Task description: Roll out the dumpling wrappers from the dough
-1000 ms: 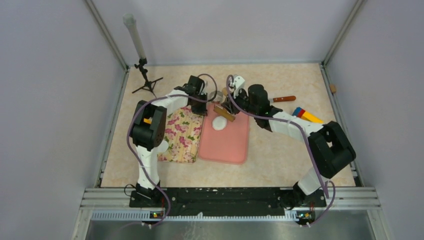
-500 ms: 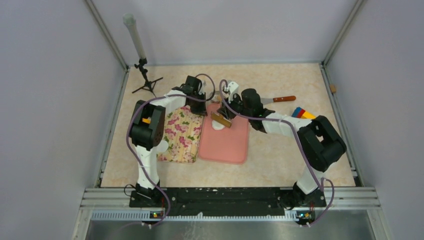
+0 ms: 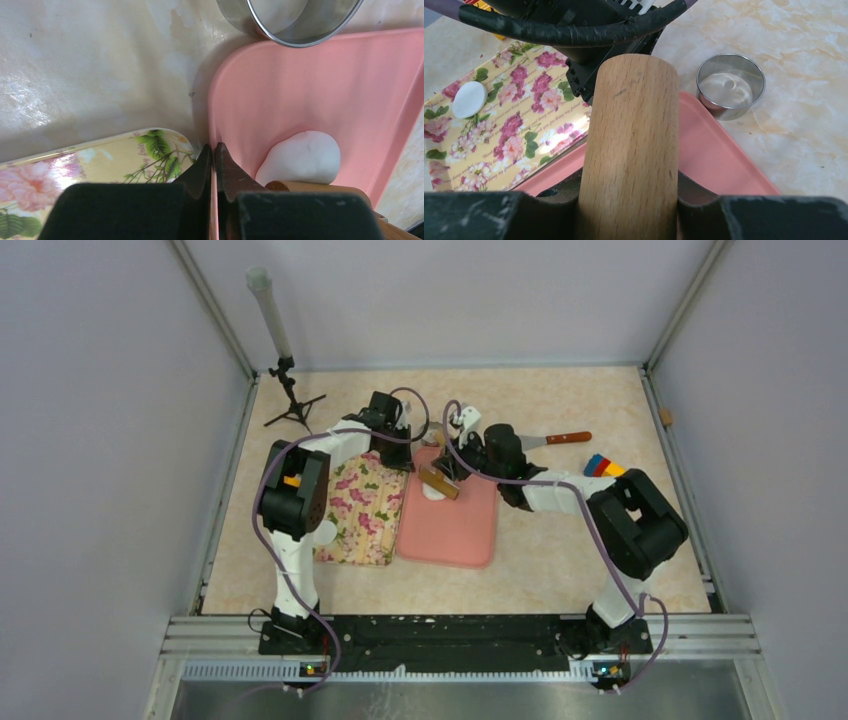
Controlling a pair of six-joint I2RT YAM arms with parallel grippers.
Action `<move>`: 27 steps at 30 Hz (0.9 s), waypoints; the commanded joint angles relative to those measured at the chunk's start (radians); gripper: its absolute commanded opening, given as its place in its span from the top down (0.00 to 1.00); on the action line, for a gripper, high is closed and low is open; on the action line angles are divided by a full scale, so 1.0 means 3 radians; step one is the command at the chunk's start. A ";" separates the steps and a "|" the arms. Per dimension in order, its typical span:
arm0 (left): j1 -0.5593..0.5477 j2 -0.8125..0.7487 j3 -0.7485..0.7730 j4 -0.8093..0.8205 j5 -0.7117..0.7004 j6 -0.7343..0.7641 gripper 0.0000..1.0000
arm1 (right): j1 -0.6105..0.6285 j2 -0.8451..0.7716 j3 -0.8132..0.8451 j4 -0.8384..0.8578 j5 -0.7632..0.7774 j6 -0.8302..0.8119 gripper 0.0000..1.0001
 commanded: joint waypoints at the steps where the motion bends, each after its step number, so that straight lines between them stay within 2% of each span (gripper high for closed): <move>1: -0.0073 0.0217 -0.0211 -0.0338 0.0107 -0.0012 1.00 | 0.0050 0.0247 -0.0185 -0.0418 0.0135 -0.0035 1.00; 27: -0.0050 0.0197 -0.0231 -0.0318 0.0162 -0.0022 1.00 | 0.0040 0.0422 -0.0422 -0.0643 0.0053 -0.0003 1.00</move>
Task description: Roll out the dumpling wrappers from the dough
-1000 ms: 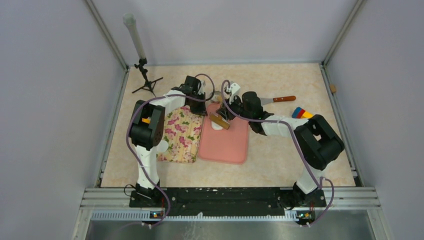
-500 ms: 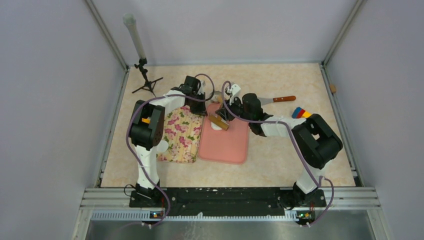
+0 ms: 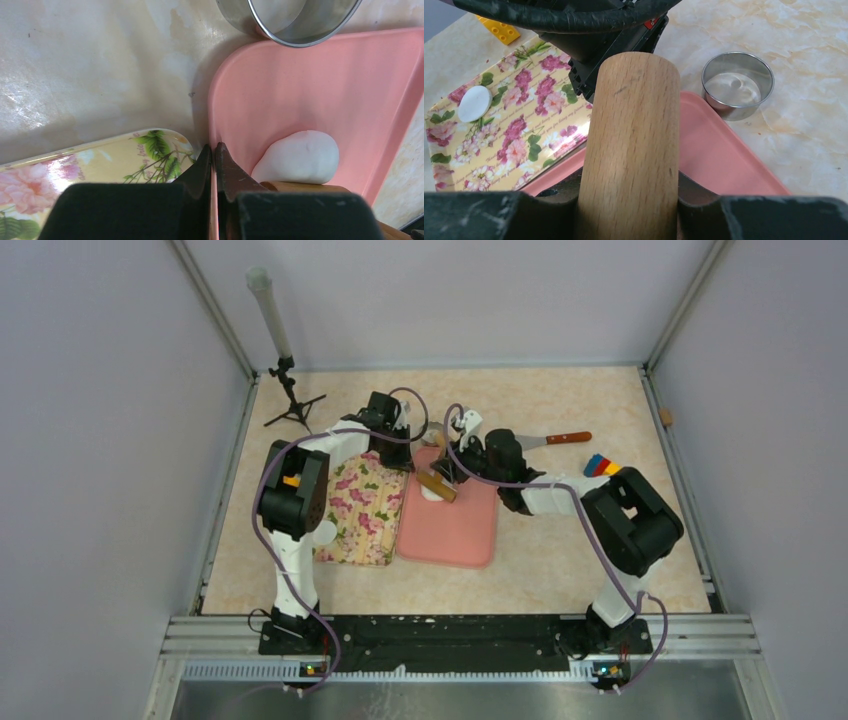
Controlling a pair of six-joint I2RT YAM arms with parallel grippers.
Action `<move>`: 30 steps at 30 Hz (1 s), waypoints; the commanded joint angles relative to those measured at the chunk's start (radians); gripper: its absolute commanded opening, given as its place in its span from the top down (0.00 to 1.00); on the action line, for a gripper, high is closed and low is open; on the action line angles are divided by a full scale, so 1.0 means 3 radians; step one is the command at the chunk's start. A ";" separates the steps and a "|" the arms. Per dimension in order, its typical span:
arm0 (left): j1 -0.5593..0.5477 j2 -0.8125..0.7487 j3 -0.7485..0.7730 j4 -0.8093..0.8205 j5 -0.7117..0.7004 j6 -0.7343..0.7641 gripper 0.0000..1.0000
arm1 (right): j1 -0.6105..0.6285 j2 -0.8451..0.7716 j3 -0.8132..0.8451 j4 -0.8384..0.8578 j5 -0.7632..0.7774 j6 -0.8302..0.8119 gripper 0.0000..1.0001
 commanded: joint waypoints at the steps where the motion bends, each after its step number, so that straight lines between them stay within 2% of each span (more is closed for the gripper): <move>1: -0.0072 0.0197 -0.0213 -0.0348 0.0101 -0.0013 1.00 | 0.0039 0.0328 -0.0291 -0.0960 0.0075 -0.0138 1.00; 30: -0.0070 0.0191 -0.0216 -0.0338 0.0112 -0.0028 1.00 | 0.0013 0.0229 -0.0342 -0.1126 -0.0524 -0.0043 1.00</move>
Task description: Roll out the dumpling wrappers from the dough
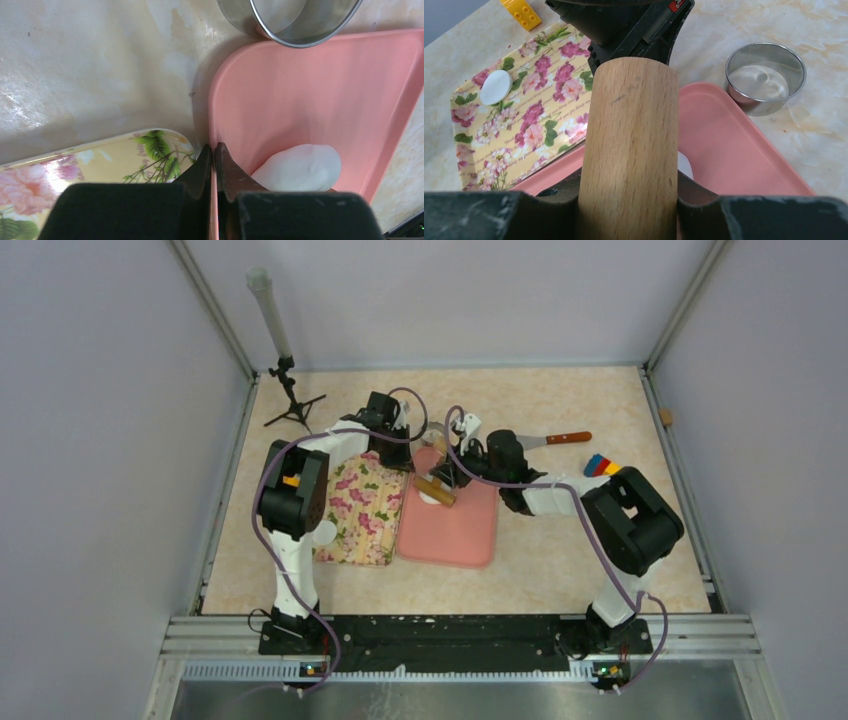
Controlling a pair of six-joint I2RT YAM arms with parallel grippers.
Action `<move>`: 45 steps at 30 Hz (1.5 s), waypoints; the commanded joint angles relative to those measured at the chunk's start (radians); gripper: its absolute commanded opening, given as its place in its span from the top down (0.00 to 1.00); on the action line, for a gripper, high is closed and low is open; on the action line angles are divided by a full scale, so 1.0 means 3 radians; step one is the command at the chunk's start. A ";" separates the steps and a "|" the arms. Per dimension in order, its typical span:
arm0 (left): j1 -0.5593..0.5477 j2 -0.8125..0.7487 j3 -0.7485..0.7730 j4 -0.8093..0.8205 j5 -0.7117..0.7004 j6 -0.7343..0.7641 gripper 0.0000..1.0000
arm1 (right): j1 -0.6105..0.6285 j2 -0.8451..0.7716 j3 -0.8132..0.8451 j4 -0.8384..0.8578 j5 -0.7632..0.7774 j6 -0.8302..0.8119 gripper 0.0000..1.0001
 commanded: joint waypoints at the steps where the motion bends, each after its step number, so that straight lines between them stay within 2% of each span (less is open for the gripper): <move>1: -0.0081 0.0190 -0.0209 -0.0349 0.0079 -0.0004 1.00 | 0.0045 0.0212 -0.0302 -0.1106 -0.0213 -0.0064 1.00; 34: -0.0084 0.0217 -0.0206 -0.0348 0.0083 -0.0007 1.00 | 0.0045 -0.0067 -0.0247 -0.1097 -0.0373 -0.0140 1.00; 45: -0.0087 0.0233 -0.0188 -0.0338 0.0079 0.0008 1.00 | -0.0006 -0.0543 0.0301 -0.1320 -0.0597 -0.0275 1.00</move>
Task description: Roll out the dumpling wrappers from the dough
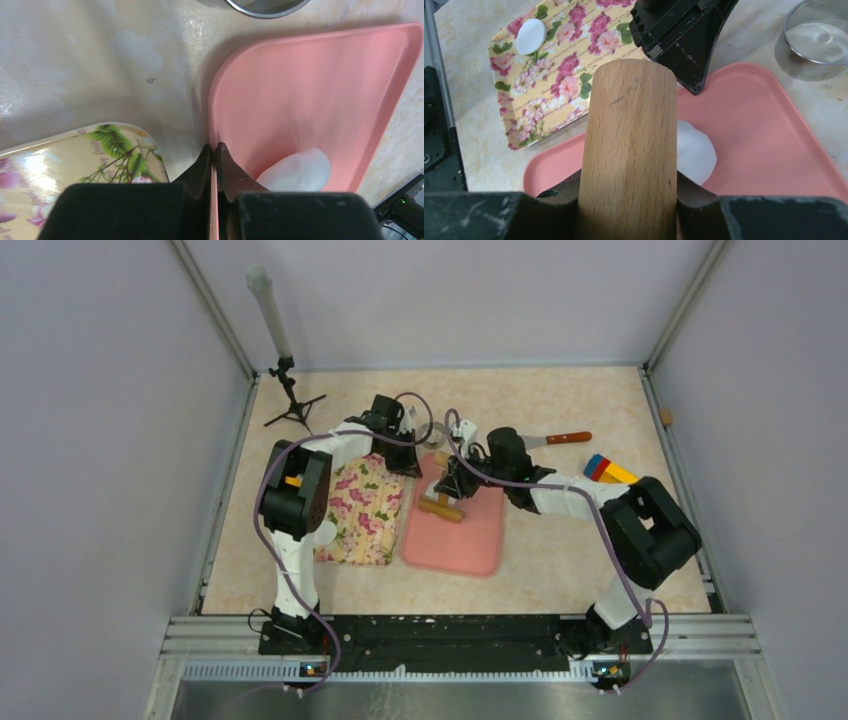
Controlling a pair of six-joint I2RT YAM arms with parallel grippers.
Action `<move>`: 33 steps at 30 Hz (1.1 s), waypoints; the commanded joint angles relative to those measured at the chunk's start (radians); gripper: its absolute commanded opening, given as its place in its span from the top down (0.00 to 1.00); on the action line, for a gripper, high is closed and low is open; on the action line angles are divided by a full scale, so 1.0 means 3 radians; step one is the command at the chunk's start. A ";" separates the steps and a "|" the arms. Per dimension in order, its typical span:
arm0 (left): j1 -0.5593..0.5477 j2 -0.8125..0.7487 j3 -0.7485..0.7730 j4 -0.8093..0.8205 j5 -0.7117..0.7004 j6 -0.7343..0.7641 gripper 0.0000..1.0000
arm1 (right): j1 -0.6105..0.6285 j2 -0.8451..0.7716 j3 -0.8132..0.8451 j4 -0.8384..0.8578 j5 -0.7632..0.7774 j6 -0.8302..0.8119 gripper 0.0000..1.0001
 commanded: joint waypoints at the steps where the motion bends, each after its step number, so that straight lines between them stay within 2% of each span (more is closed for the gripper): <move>1: -0.0038 0.0224 -0.0154 -0.0301 -0.0166 0.0051 1.00 | -0.0020 -0.0239 0.0342 -0.0595 -0.0251 -0.0129 1.00; 7: -0.0037 0.0214 -0.0141 -0.0291 -0.0168 0.0075 1.00 | -0.0083 -0.0357 0.0670 -0.0871 -0.0356 -0.0407 1.00; 11: -0.0037 0.0208 -0.0137 -0.0291 -0.0161 0.0085 1.00 | -0.0167 -0.0332 0.0726 -0.0761 -0.0266 -0.0431 1.00; 21: -0.0038 0.0203 -0.0151 -0.0280 -0.0097 0.0090 1.00 | -0.0179 -0.0064 0.0312 -0.0004 0.0446 -0.0256 1.00; 26: -0.0041 0.0193 -0.0154 -0.0281 -0.0072 0.0086 1.00 | -0.0108 -0.0028 0.0172 -0.0024 0.0457 -0.0256 1.00; 33: -0.0038 0.0164 -0.0166 -0.0281 -0.0077 0.0090 1.00 | 0.0032 -0.0068 0.0036 -0.0363 0.0522 -0.0429 1.00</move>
